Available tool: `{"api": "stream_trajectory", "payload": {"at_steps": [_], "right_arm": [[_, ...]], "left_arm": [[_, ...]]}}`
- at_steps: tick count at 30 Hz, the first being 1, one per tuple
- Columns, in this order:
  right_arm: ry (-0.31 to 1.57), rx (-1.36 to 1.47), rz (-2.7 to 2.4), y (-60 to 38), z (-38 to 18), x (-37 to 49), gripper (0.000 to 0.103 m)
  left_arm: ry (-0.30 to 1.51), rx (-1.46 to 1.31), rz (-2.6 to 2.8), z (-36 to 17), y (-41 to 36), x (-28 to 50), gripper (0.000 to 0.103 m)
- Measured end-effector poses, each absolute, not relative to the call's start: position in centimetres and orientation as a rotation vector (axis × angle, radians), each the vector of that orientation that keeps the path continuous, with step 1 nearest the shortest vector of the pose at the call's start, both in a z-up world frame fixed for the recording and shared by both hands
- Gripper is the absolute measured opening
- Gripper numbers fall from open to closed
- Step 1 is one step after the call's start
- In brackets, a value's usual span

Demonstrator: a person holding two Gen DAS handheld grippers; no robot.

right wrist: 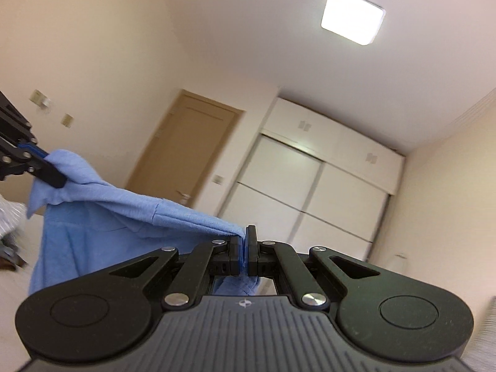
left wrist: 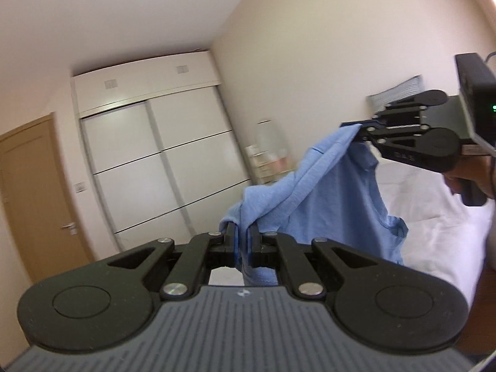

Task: Fold clothes
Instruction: 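Lift the blue T-shirt off the pile with both grippers and carry it aside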

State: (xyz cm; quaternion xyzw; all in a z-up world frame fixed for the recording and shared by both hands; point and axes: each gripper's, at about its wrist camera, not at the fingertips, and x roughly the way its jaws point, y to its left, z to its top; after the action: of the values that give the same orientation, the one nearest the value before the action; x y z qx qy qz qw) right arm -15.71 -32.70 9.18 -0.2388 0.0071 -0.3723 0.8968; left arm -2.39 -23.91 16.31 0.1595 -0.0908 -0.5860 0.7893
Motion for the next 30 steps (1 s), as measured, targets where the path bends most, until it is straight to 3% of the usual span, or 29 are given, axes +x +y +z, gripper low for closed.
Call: {"api": "stream_trajectory", "payload": {"at_steps": [7,11,21,22,23,24,25,28,30], "right_arm": [[0.050,-0.524,-0.796,-35.6,10.5,-15.5,0.000],[0.096,-0.552,-0.732,-38.8,10.3,-11.7,0.000],[0.287,-0.543,-0.453,-50.1,1.5,11.7,0.001],[0.328,-0.534,-0.425,-51.2,-0.1,14.2,0.026],[0.390,-0.518,-0.405,-52.1,-2.4,16.2,0.063],[0.446,-0.493,-0.384,-52.9,-4.4,17.8,0.073],[0.492,-0.449,-0.360,-53.5,-5.9,18.9,0.074],[0.584,-0.307,-0.314,-55.2,-9.7,20.1,0.074],[0.596,-0.251,-0.322,-55.7,-11.4,17.6,0.074]], "left_arm": [[-0.191,0.375,-1.330,14.7,-24.7,-4.5,0.003],[-0.116,0.361,-1.260,12.9,-25.5,-0.6,0.003],[0.194,0.368,-0.948,2.4,-31.1,16.1,0.004],[0.252,0.374,-0.914,0.5,-31.9,18.3,0.007],[0.312,0.383,-0.884,-1.4,-32.5,20.4,0.007],[0.375,0.398,-0.863,-3.4,-32.6,22.4,0.010],[0.428,0.414,-0.841,-5.3,-32.7,24.2,0.016],[0.505,0.449,-0.783,-9.6,-32.5,26.5,0.018],[0.526,0.426,-0.791,-11.2,-30.9,26.0,0.028]]}}
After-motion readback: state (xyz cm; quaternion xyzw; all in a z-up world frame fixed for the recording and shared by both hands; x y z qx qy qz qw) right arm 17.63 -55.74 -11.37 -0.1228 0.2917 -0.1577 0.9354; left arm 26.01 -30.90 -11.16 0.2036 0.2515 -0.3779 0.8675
